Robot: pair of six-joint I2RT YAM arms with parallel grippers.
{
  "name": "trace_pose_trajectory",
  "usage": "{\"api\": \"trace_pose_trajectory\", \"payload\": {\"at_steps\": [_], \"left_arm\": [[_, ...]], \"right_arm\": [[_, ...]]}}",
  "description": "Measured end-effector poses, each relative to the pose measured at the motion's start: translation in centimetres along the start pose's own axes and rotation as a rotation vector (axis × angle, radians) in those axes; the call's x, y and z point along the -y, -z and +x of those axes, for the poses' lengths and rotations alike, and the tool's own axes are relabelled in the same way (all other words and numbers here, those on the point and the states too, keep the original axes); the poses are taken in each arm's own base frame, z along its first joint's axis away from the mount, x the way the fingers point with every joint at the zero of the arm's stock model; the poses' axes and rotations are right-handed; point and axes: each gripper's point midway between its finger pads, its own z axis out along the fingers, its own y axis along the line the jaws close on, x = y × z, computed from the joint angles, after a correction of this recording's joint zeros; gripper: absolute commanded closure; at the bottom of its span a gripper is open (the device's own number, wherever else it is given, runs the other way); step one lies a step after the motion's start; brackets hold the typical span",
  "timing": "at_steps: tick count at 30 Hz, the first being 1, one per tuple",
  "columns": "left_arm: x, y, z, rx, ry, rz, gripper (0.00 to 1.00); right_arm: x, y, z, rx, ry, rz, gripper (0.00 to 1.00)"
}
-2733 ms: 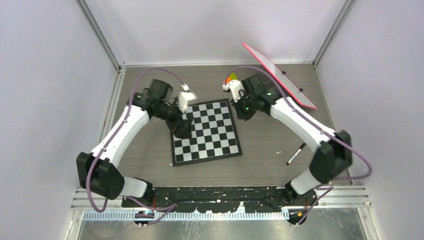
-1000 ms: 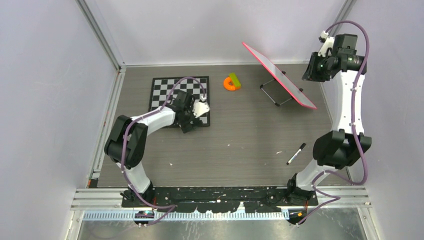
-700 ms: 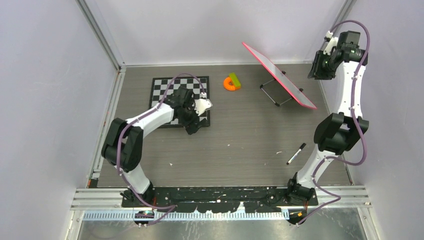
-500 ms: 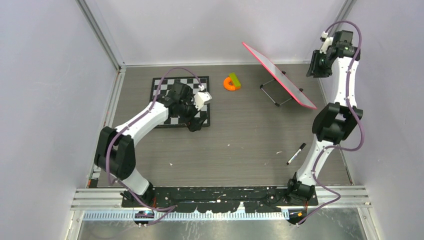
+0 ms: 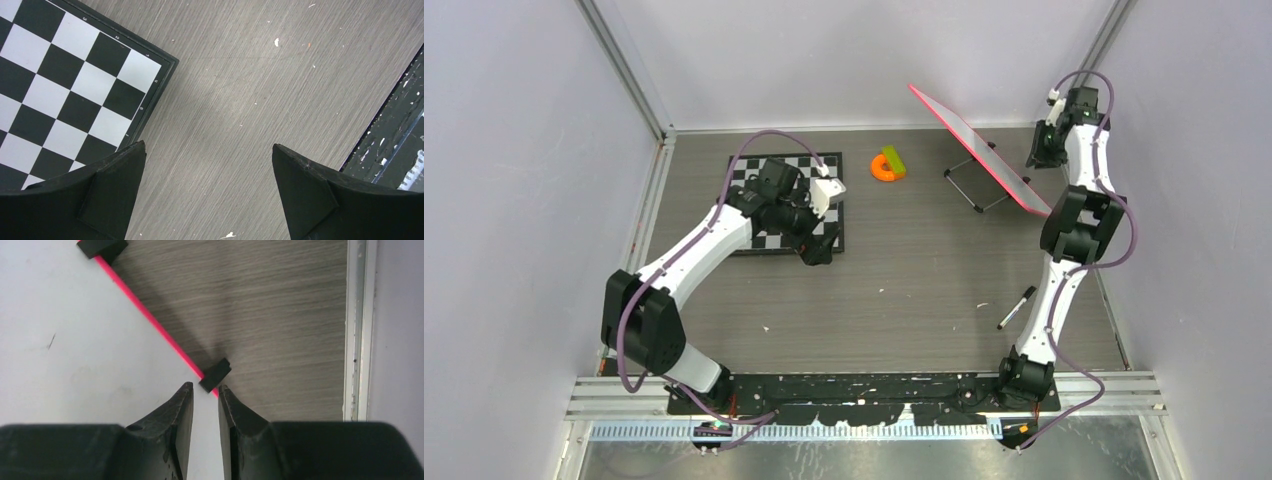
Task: Write a sentence on the whiteboard
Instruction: Move the whiteboard to the center of the board.
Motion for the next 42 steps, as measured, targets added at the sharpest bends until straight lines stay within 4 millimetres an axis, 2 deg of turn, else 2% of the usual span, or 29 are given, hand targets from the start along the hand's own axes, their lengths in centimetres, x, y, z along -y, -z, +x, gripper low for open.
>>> {"api": "trace_pose_trajectory", "payload": {"at_steps": [6, 10, 19, 25, 30, 35, 42], "left_arm": [[0.1, 0.7, -1.0, 0.012, -0.002, -0.004, 0.00], [0.2, 1.0, -1.2, 0.015, 0.004, -0.008, 0.00], [0.2, 1.5, -1.0, 0.005, 0.012, -0.021, 0.00], [0.3, 2.0, -1.2, 0.017, 0.007, -0.033, 0.00], [0.3, 2.3, -1.4, 0.027, 0.003, -0.037, 0.00], [0.4, 2.5, -1.6, 0.033, -0.001, -0.040, 0.00], [0.5, 2.8, -1.7, 0.044, -0.007, -0.043, 0.00]], "right_arm": [[1.1, -3.3, -0.6, 0.032, -0.003, 0.033, 0.70], [1.5, -5.1, 0.2, 0.016, -0.005, 0.039, 0.71], [0.9, -6.7, 1.9, 0.000, 0.002, -0.012, 0.75], [0.2, -5.7, 4.0, -0.048, -0.007, -0.071, 0.75], [-1.1, -4.0, 7.4, -0.128, -0.014, -0.133, 0.75], [-3.3, -2.4, 10.9, -0.212, -0.006, -0.205, 0.75], [-7.6, -0.2, 15.8, -0.313, 0.055, -0.288, 0.74]]}}
